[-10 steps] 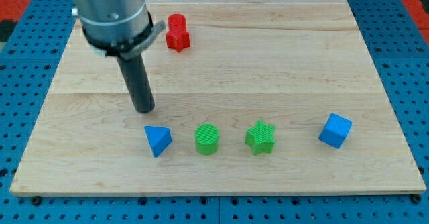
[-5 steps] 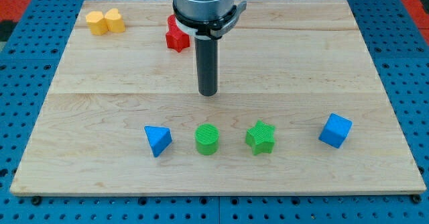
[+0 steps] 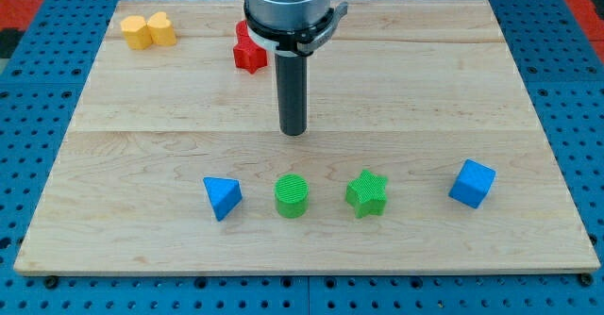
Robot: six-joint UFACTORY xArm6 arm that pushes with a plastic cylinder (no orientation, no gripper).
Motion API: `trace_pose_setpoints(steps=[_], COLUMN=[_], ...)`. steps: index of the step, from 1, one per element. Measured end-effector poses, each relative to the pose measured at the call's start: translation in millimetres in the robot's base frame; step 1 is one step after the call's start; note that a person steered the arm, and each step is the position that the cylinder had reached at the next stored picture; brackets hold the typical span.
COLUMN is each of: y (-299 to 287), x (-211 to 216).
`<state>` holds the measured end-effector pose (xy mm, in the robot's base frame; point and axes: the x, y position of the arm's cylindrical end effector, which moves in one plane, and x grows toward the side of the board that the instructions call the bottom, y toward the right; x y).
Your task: Move your arm towards the left side of the board
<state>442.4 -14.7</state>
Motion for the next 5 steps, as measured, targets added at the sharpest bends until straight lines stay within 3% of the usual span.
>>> trace_pose_setpoints(steps=[2, 3, 5], y=[-3, -32, -149], x=[0, 1, 1])
